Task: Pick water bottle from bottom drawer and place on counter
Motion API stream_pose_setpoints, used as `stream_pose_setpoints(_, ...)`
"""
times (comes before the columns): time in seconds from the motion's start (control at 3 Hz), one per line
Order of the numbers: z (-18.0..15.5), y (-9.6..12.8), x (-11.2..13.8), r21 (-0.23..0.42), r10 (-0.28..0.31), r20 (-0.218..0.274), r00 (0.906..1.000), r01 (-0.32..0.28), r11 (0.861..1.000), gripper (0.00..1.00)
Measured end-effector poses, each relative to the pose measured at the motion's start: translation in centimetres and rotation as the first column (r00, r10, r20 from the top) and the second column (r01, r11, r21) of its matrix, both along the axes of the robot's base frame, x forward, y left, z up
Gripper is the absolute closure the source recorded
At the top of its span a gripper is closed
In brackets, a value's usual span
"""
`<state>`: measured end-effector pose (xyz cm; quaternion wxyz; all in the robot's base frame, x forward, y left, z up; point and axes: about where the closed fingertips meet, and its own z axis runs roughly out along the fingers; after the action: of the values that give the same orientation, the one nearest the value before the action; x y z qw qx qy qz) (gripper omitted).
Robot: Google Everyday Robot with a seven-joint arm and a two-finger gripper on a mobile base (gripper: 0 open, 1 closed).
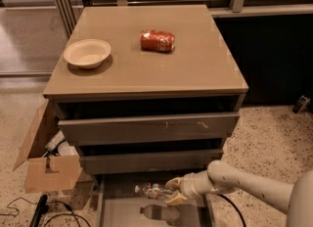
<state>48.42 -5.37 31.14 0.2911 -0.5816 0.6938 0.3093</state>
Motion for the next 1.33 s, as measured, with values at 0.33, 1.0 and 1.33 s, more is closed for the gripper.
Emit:
stream_pose_setpoints(0.33, 7.3, -3.4, 0.2, -0.022, 0.019, 0.023, 0.9995, -0.019, 1.0, 1.0)
stream_pose_setpoints(1.0, 13.2, -5.7, 0.6, -0.06, 0.034, 0.059, 0.9977, -0.031, 0.998, 1.0)
stream_pose_setpoints(1.33, 15.5, -5.8, -0.4, -0.071, 0.043, 0.098, 0.9942, -0.036, 0.997, 1.0)
